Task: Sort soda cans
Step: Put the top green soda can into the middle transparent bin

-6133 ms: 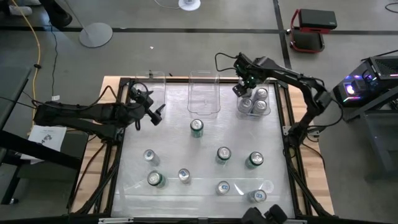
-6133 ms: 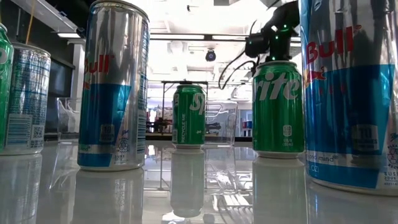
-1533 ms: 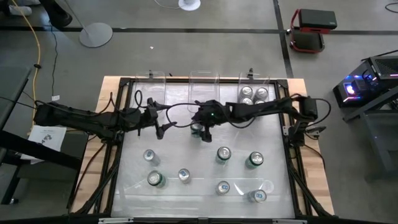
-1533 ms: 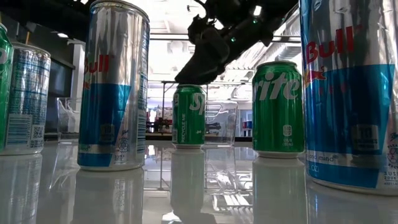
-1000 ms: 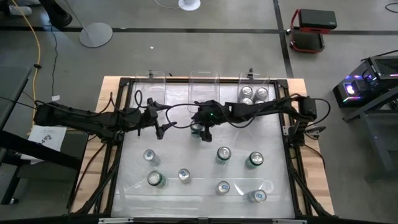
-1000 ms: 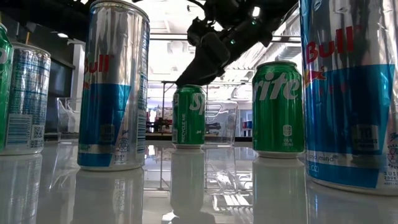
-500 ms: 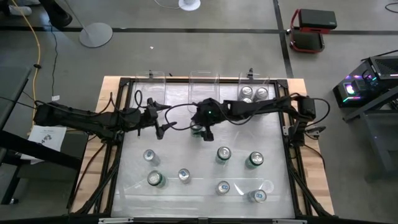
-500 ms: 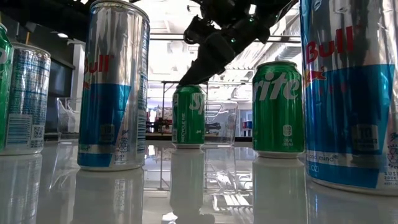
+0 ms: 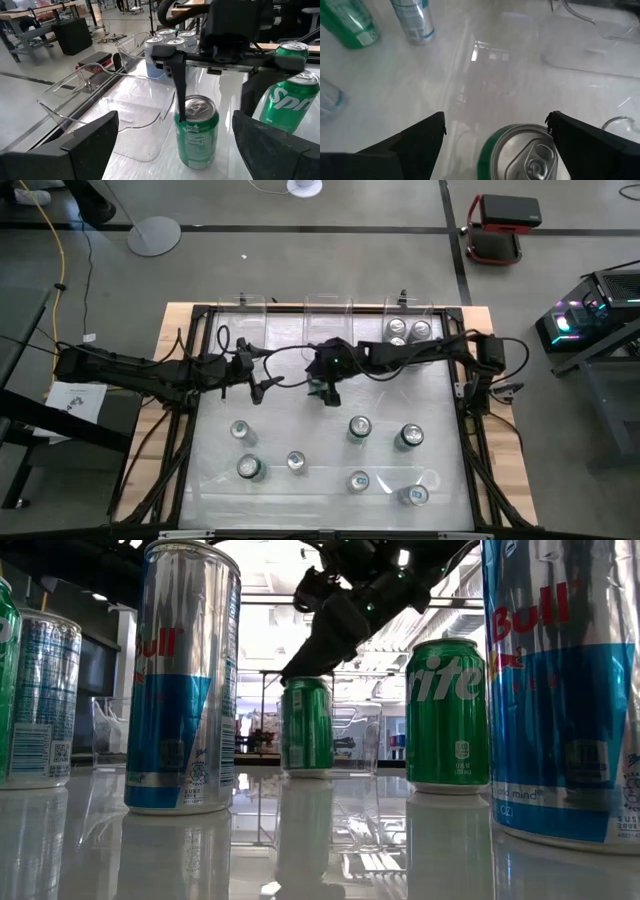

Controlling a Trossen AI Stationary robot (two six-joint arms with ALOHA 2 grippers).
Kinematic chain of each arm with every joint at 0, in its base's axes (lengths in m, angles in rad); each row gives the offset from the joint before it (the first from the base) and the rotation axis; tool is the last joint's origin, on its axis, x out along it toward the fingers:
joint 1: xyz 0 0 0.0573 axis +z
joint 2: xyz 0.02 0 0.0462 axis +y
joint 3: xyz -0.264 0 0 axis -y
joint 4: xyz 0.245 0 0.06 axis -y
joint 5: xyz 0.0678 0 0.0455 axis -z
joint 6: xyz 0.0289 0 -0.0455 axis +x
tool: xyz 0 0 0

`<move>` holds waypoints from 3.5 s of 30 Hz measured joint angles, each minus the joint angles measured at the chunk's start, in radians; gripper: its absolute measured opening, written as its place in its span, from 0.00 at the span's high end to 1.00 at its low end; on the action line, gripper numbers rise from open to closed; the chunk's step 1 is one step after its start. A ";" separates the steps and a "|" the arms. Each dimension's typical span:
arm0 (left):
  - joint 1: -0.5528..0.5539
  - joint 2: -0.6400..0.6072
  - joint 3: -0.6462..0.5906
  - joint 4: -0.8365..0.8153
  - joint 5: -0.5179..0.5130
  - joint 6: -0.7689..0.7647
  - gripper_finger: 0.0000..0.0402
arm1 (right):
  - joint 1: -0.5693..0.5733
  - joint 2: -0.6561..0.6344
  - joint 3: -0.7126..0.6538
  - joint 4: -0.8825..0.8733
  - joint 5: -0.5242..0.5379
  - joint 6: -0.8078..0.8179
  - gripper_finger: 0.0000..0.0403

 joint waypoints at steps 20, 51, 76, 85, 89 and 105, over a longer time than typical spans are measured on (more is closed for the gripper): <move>0.000 0.000 0.000 0.004 0.000 0.001 0.09 | -0.015 -0.033 0.196 -0.298 0.005 -0.353 0.14; 0.000 0.000 -0.001 0.001 -0.002 -0.013 0.09 | -0.029 0.133 0.277 -0.510 0.088 -0.296 0.16; -0.002 0.000 0.000 -0.008 -0.005 -0.033 0.09 | -0.108 -0.125 0.363 -0.573 0.431 0.150 0.28; -0.001 0.000 0.000 -0.003 -0.022 -0.025 0.09 | -0.200 -0.091 0.216 -0.573 0.381 0.477 0.28; -0.001 0.000 0.000 0.006 -0.042 -0.017 0.09 | -0.176 -0.051 0.213 -0.559 0.384 0.500 0.28; 0.000 0.000 0.000 0.007 -0.043 -0.024 0.09 | -0.171 0.041 0.213 -0.562 0.355 0.500 0.19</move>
